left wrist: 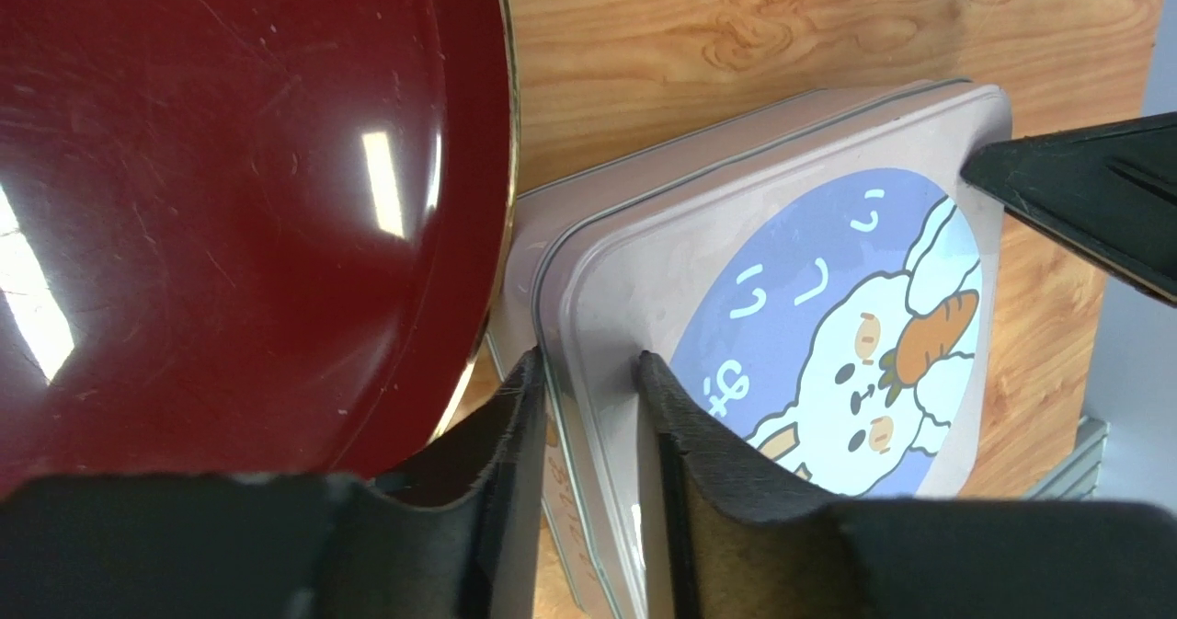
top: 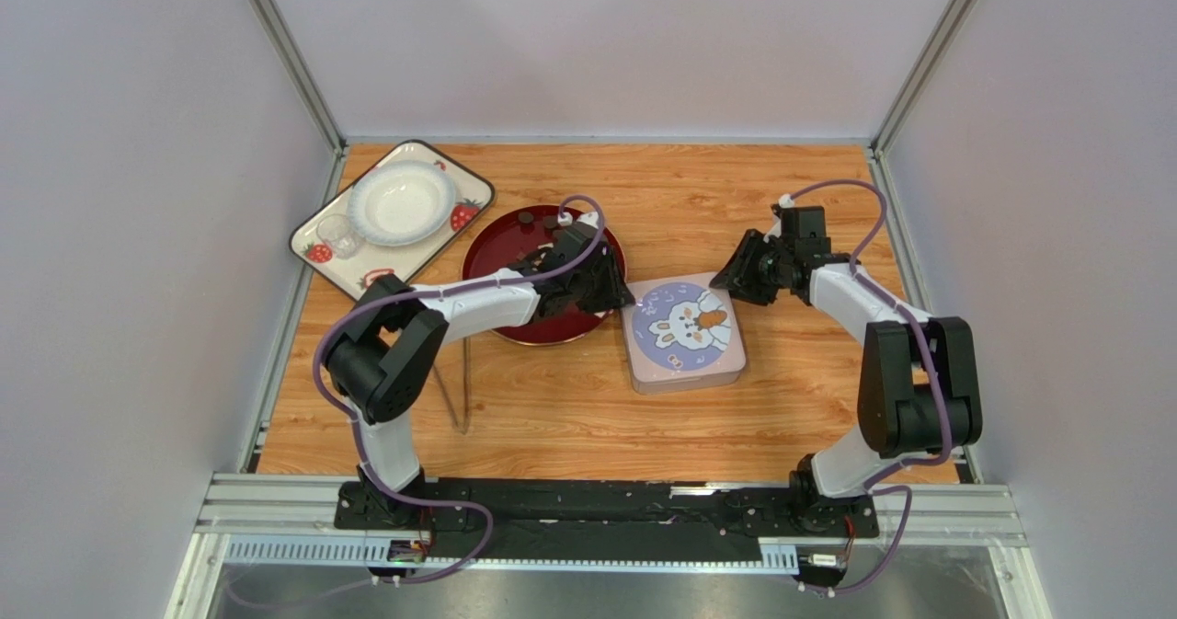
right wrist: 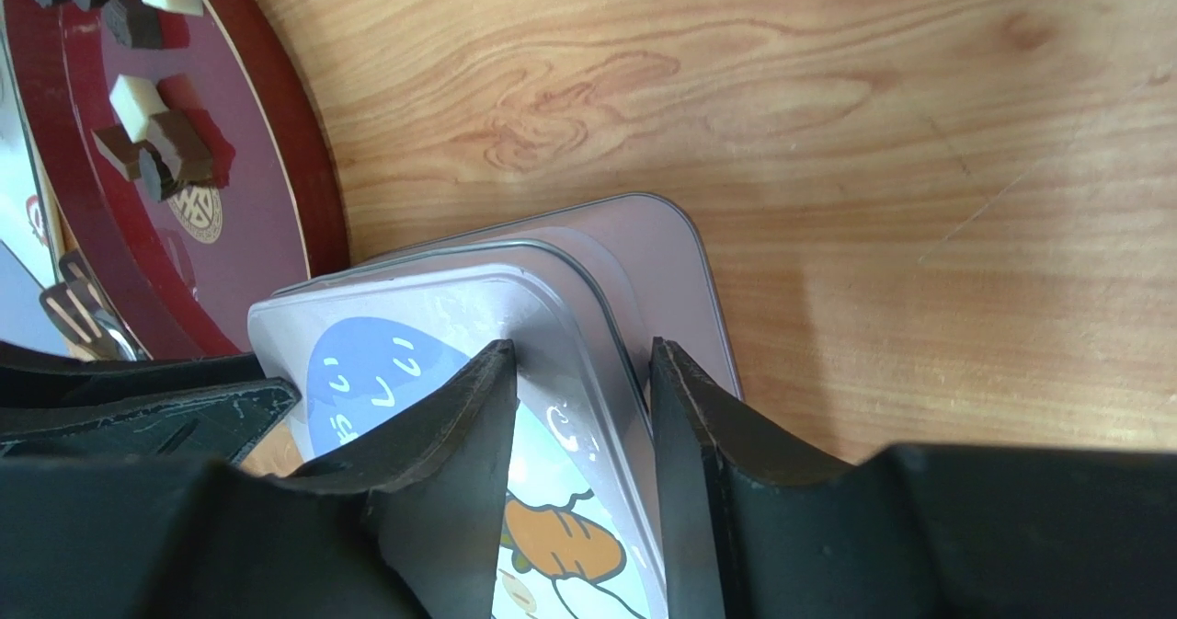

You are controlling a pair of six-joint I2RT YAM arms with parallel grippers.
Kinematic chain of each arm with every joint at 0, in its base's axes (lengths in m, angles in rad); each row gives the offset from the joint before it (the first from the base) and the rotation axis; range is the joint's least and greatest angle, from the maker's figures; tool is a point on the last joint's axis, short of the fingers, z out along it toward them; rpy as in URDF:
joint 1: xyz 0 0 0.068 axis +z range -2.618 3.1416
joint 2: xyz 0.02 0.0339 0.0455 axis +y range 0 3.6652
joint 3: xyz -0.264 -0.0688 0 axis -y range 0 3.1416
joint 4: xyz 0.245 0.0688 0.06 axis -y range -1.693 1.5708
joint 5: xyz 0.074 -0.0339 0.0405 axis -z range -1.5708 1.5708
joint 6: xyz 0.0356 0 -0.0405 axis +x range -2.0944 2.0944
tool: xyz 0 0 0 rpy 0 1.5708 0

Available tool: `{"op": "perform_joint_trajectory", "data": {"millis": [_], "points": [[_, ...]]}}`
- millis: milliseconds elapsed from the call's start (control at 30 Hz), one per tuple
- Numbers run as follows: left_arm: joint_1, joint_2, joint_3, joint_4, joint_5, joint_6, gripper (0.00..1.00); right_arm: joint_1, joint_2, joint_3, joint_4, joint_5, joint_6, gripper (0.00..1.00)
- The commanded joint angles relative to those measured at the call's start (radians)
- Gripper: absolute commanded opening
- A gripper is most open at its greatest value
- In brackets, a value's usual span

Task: Pack the chocolate

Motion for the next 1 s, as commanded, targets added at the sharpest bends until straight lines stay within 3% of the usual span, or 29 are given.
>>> {"op": "perform_joint_trajectory", "data": {"millis": [0,267,567,700,967], "points": [[-0.002,0.044,0.025,-0.032,0.036,0.025,0.27,0.009,0.075,-0.016,-0.037,0.041,0.005,0.40],[-0.005,0.039,0.018,-0.041,0.100,0.043,0.29,-0.034,0.160,-0.042,-0.093,0.124,0.040,0.31],[-0.013,0.016,0.034,-0.082,0.103,0.071,0.33,-0.037,0.167,-0.025,-0.160,0.147,0.048,0.33],[-0.016,-0.045,0.014,-0.076,0.073,0.066,0.37,-0.039,0.100,-0.038,-0.148,0.130,0.039,0.33],[0.004,-0.192,0.041,-0.145,-0.113,0.132,0.57,-0.039,-0.054,0.041,-0.180,0.156,0.032,0.42]]}}
